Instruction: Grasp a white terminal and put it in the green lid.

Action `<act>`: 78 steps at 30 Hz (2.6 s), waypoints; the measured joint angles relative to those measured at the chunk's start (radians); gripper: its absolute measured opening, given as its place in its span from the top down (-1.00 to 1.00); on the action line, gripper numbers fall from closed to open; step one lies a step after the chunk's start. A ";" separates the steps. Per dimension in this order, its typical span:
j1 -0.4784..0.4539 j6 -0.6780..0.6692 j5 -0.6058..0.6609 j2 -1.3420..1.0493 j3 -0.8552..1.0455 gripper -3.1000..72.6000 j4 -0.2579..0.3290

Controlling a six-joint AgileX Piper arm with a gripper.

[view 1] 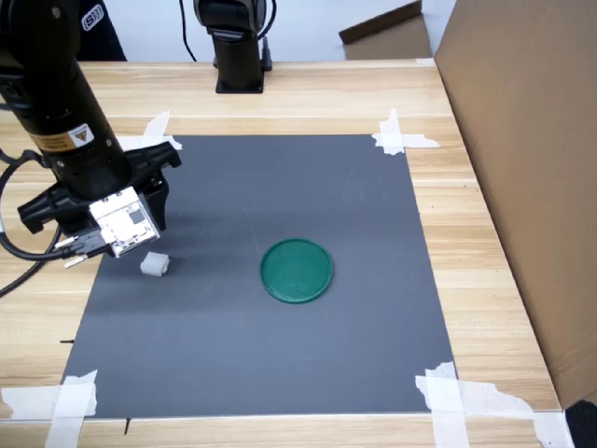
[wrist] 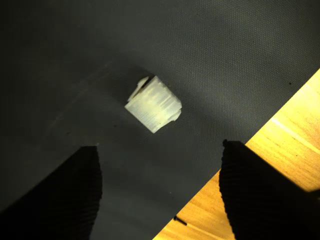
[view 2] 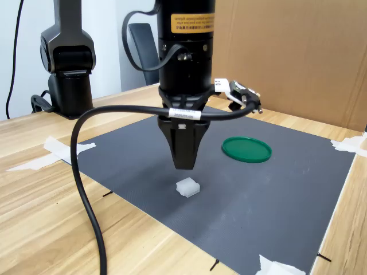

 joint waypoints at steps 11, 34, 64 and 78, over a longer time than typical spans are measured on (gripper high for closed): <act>0.000 -0.041 -0.111 0.029 0.092 -0.59 -0.022; 0.034 0.030 -0.140 0.078 0.092 -0.10 -0.008; 0.417 0.176 0.024 -0.078 0.009 -0.06 0.002; 0.450 0.239 -0.061 0.089 -0.005 -0.06 -0.050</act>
